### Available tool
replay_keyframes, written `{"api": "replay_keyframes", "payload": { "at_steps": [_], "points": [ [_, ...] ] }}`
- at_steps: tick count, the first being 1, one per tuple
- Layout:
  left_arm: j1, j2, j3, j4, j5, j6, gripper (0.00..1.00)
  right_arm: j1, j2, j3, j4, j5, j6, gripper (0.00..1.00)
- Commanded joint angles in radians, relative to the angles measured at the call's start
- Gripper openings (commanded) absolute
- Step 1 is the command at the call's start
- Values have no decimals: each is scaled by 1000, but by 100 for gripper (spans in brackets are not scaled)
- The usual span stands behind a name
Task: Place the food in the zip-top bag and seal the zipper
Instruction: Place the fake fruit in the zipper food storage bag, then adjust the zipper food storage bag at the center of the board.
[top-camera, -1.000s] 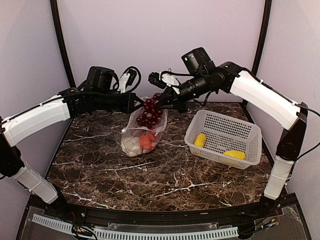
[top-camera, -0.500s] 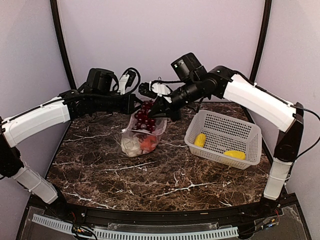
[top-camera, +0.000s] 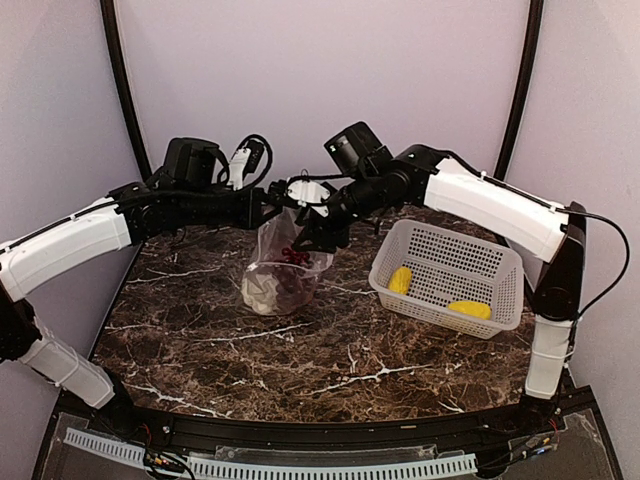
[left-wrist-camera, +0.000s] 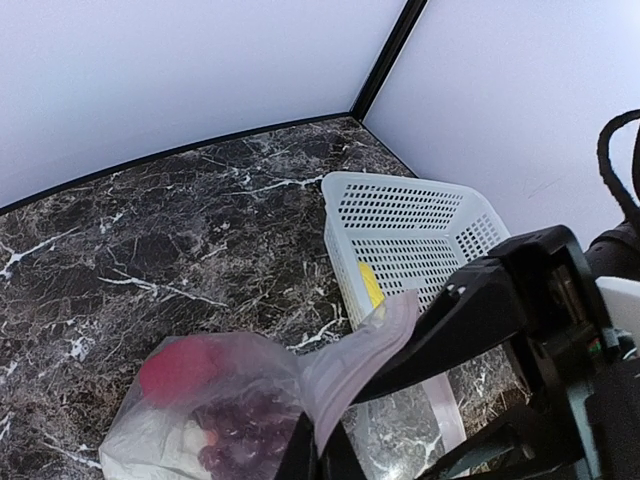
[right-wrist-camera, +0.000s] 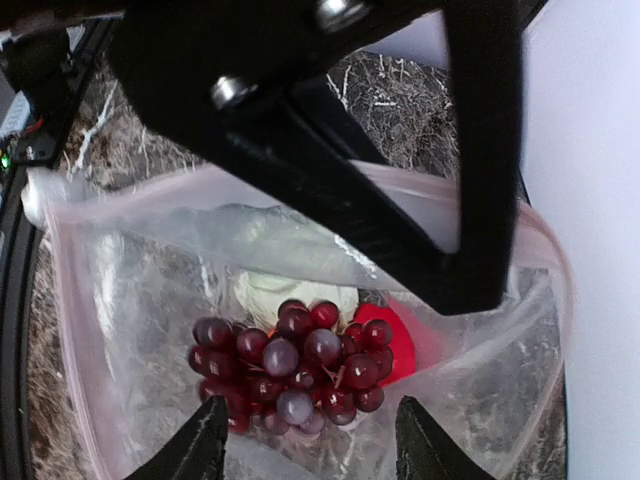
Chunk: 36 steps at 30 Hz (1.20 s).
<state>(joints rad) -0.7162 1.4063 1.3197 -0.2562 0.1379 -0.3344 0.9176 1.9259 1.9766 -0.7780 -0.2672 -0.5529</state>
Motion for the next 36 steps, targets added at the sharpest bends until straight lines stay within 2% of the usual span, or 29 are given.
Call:
{"api": "replay_keyframes", "payload": {
  "at_steps": [1, 5, 10, 18, 21, 23, 24, 27, 29, 33, 36],
  "points": [
    [-5, -52, -28, 12, -14, -1, 1, 9, -117, -22, -12, -129, -25, 62],
    [-5, -50, -37, 16, -18, 3, 1, 10, -196, -77, -90, -197, -126, 63],
    [-5, -47, -37, 16, -22, 8, 1, 11, -205, -121, -177, -161, -259, 59],
    [-5, -51, -36, 7, -33, 18, 1, 30, -128, -102, -210, -60, -297, 61],
    [-5, -51, -36, 6, -32, 18, 1, 47, -91, -88, -220, -40, -308, 58],
    [-4, -48, -37, 6, -27, 17, 1, 64, -69, -86, -220, -19, -314, 53],
    [-4, -48, -37, 6, -27, 17, 1, 71, -57, -84, -218, -5, -318, 47],
    [-5, -46, -37, 8, -22, 19, 1, 85, -16, -52, -224, 41, -322, 16],
    [-5, -46, -32, 4, -22, 27, 1, 94, 6, 9, -258, 70, -321, 3],
    [-5, -43, 13, -41, -23, 61, 1, 106, -12, 154, -274, 69, -325, 0],
    [-5, -49, 25, -60, -40, 78, 1, 108, -73, 181, -191, 18, -311, 0]
  ]
}}
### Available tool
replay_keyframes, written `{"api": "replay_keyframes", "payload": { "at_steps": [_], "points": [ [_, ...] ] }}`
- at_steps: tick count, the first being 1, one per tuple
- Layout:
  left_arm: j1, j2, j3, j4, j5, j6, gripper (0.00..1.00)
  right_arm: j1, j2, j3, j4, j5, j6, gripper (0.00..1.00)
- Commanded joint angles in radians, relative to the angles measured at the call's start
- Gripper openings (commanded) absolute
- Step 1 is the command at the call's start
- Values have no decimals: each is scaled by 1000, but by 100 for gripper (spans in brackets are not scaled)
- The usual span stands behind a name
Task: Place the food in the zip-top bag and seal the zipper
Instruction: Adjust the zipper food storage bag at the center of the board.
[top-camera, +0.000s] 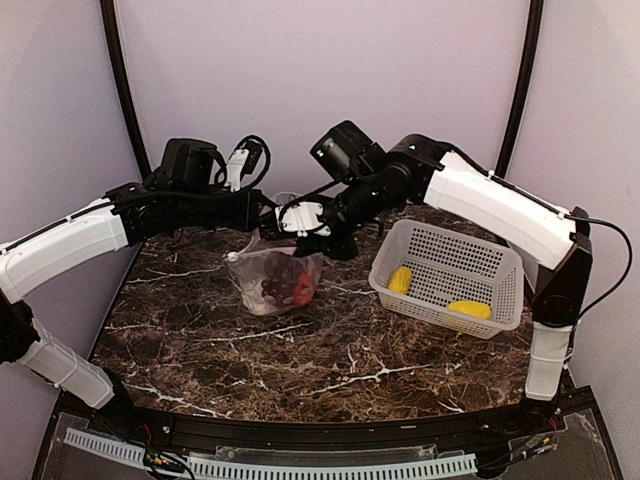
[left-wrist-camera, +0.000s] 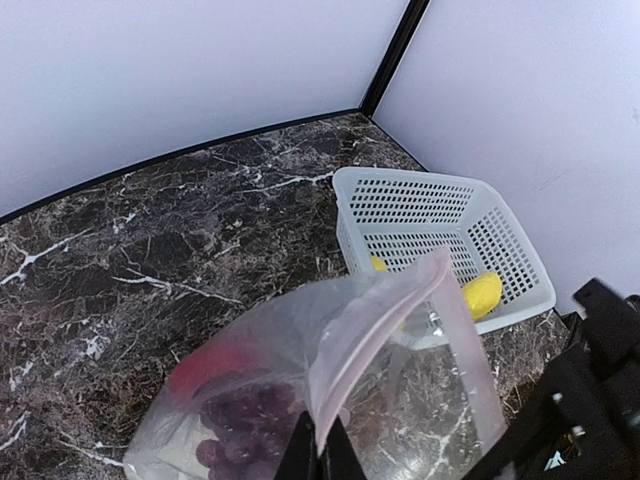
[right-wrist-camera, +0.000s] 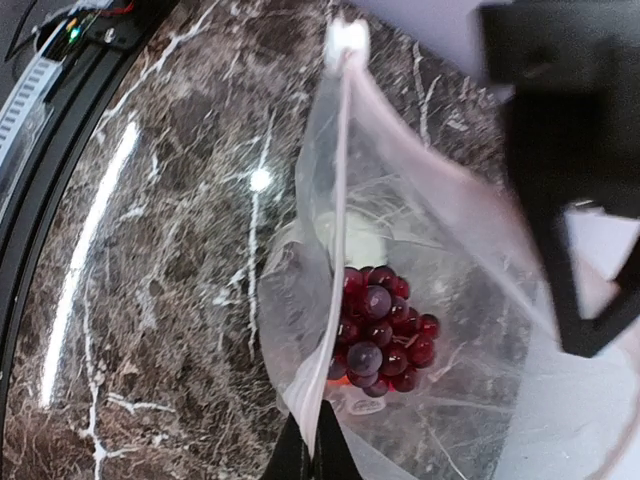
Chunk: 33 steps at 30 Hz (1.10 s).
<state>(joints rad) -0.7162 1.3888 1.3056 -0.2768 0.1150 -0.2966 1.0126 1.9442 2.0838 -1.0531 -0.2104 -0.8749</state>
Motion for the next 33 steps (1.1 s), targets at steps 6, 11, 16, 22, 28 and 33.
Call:
{"api": "replay_keyframes", "payload": {
  "at_steps": [6, 11, 16, 22, 28, 33],
  "points": [
    [-4, -11, 70, -74, -8, 58, 1, 14, -64, -13, 122, 10, 10, 0],
    [-4, -51, 98, -85, -77, 103, 1, 14, -70, -31, 102, -7, 17, 0],
    [-4, -54, 105, -101, -78, 112, 1, 15, -111, -22, 147, -19, 31, 0],
    [-5, -59, 113, -117, -84, 132, 1, 15, -114, -29, 164, -41, 39, 0],
    [-5, -5, 114, -154, -51, 124, 1, 14, -95, -97, 155, -73, 69, 28],
    [-4, 30, 152, -195, -14, 121, 1, 7, -132, -71, 105, -92, 83, 51]
  ]
}}
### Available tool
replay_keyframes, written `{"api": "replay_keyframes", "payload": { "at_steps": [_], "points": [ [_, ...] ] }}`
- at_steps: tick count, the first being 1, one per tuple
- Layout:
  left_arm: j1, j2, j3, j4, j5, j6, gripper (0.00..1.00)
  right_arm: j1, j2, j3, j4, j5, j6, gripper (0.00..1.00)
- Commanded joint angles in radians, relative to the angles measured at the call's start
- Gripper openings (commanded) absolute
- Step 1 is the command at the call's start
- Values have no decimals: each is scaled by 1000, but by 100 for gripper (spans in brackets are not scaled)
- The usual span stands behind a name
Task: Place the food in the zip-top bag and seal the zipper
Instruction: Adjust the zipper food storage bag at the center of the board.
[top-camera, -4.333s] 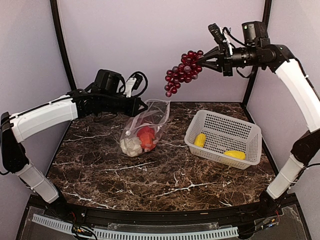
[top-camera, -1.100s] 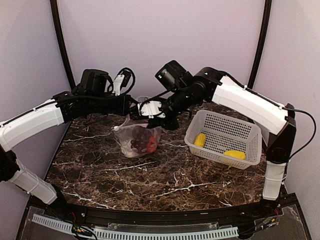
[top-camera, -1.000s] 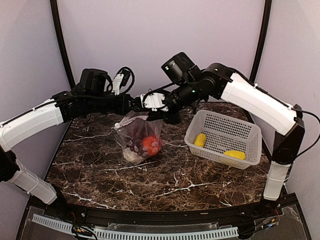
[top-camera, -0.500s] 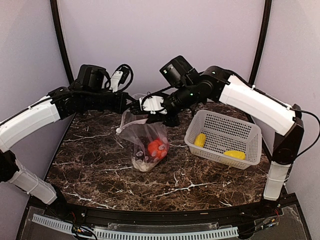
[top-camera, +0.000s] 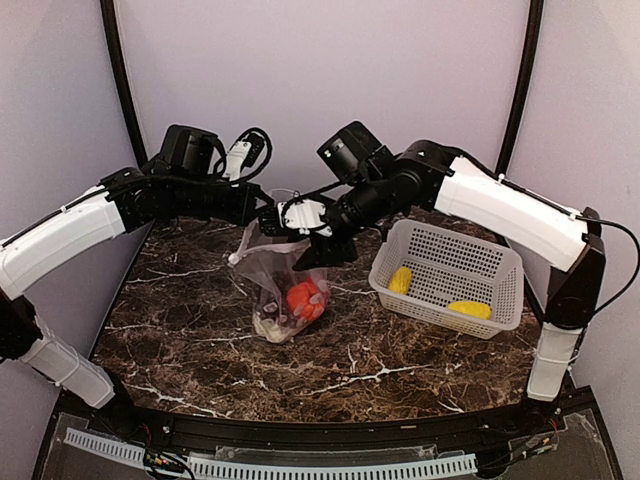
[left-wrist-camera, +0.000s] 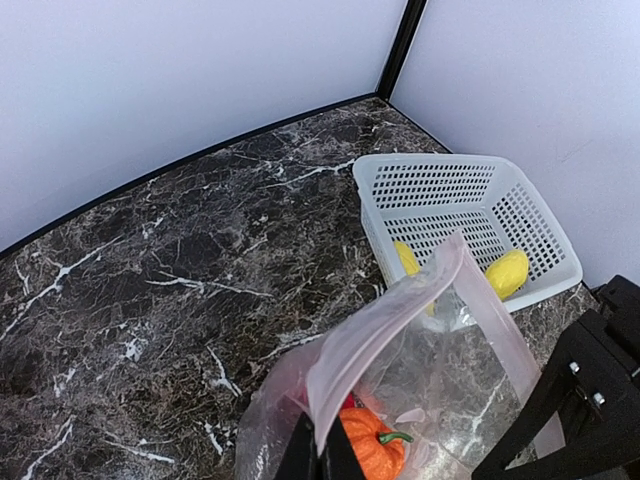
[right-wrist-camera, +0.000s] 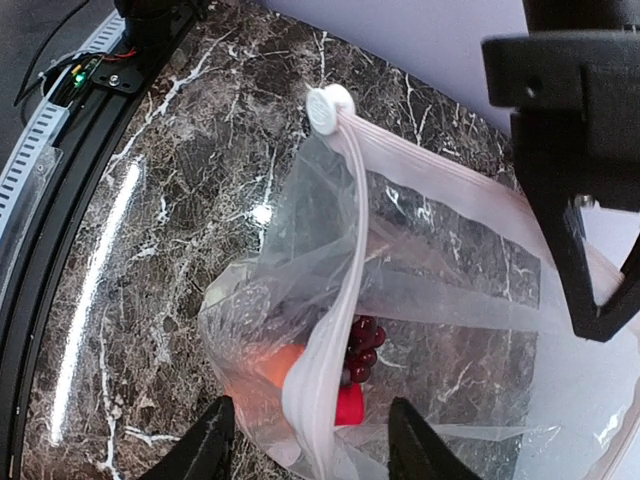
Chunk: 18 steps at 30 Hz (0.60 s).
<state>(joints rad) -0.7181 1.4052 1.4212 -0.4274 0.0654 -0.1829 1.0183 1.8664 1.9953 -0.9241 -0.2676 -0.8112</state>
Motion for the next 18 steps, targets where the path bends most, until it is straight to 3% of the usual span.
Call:
{"api": "replay_keyframes", "payload": {
  "at_steps": [1, 6, 13, 18],
  "points": [
    [-2, 12, 36, -44, 35, 10, 1, -3, -62, 31, -39, -40, 25, 53],
    [-3, 4, 45, -51, 4, 40, 1, -61, -122, 76, -104, -108, 53, 60],
    [16, -7, 165, -150, -185, 127, 1, -234, -236, -8, -88, -140, 72, 66],
    [18, -1, 255, -229, -89, 200, 1, -443, -286, -173, 21, -187, 121, 70]
  ]
}}
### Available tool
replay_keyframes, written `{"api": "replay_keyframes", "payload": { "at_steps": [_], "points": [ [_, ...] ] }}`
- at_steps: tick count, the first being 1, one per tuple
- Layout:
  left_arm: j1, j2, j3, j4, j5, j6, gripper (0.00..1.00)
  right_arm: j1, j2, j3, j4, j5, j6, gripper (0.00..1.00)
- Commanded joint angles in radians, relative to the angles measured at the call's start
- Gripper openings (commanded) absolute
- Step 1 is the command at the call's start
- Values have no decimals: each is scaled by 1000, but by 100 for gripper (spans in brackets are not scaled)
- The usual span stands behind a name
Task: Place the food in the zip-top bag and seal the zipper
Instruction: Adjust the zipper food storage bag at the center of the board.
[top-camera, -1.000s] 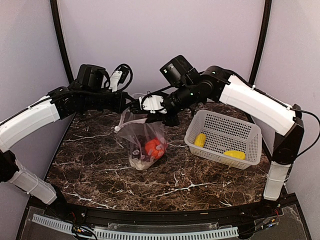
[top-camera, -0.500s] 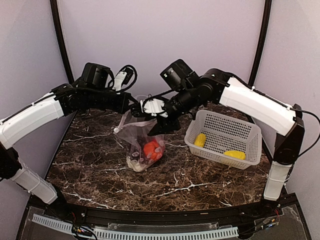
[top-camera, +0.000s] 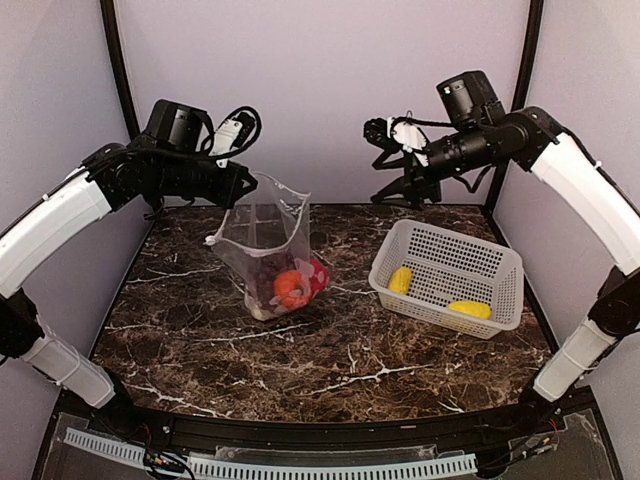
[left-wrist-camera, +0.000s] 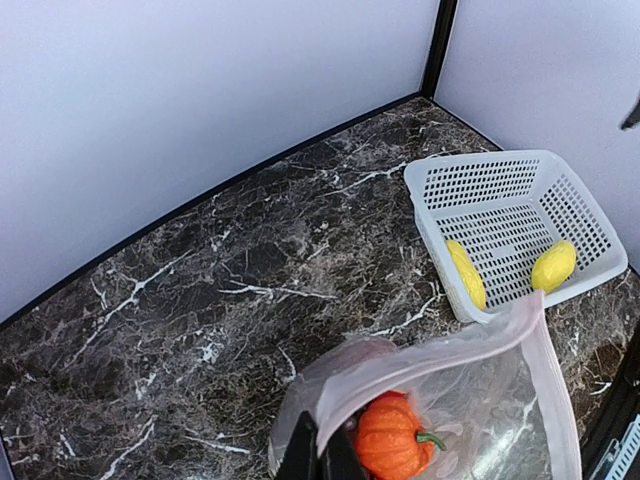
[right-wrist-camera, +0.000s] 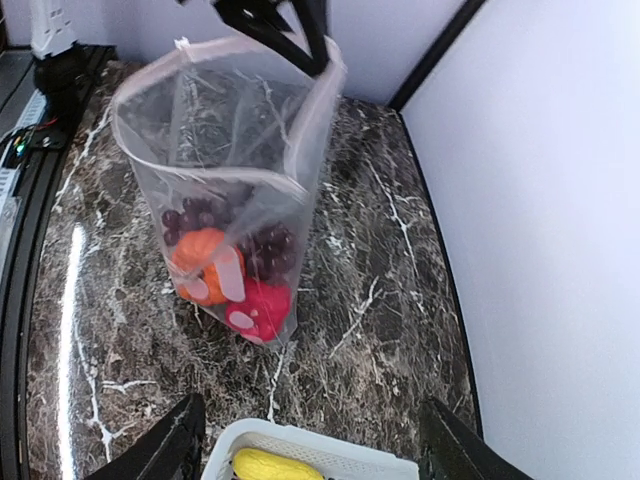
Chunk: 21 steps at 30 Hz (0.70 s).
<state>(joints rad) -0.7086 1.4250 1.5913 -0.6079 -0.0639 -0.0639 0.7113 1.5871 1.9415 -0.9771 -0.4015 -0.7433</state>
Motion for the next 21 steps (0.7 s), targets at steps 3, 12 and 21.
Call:
{"api": "replay_keyframes", "payload": {
  "at_steps": [3, 12, 21],
  "points": [
    [9, -21, 63, -42, 145, 72, 1, -292, -9, -222, 148, -126, 111, 73],
    [8, 20, -55, -14, 238, 70, 1, -448, -19, -417, 153, -113, 113, 81],
    [8, -19, -131, 102, 216, 114, 1, -449, -21, -497, 114, -75, 41, 79]
  ]
}}
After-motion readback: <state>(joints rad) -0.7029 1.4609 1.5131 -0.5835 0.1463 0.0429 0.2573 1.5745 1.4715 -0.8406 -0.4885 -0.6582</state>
